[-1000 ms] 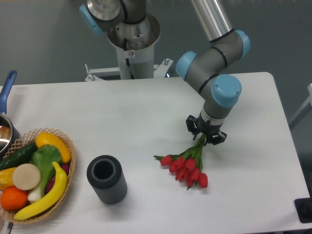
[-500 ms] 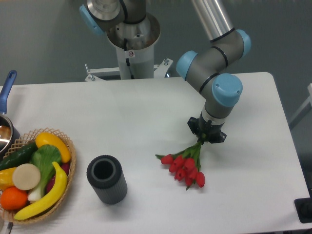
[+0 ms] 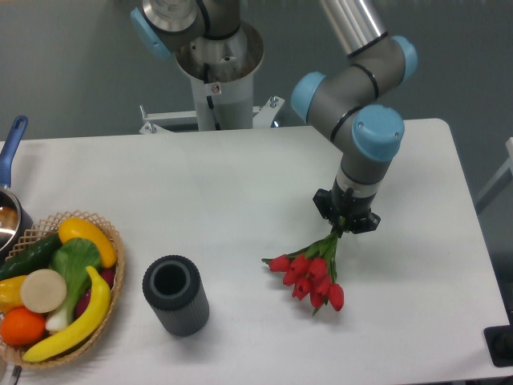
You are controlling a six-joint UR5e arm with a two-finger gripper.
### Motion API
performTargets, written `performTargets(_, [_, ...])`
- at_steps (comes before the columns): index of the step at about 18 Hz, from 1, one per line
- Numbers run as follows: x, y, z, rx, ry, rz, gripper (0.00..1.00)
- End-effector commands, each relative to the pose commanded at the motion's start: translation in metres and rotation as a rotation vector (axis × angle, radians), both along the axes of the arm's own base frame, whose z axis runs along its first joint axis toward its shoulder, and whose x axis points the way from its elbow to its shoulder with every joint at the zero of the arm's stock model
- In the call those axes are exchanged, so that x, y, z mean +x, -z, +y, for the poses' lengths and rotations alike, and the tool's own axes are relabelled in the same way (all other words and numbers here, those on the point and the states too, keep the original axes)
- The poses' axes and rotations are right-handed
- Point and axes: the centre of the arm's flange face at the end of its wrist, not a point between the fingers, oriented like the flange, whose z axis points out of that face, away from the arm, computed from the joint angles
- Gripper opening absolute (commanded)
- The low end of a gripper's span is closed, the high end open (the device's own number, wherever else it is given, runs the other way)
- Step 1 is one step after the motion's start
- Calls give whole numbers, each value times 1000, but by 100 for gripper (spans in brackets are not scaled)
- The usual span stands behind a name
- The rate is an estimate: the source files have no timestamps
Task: Pick up the flowers from the table
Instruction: 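Lift the gripped tulip bunch up off the table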
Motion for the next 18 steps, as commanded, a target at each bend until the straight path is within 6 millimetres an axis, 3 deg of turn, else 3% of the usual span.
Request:
performTargets(3, [1,-44,-1,101,-32,22,14])
performTargets(8, [9,-89,9,271,-37,14,14])
performTargets(11, [15,-105,15,388,-55,-27,14])
performTargets(18, [5,-125,-2,481,-85,-53,14])
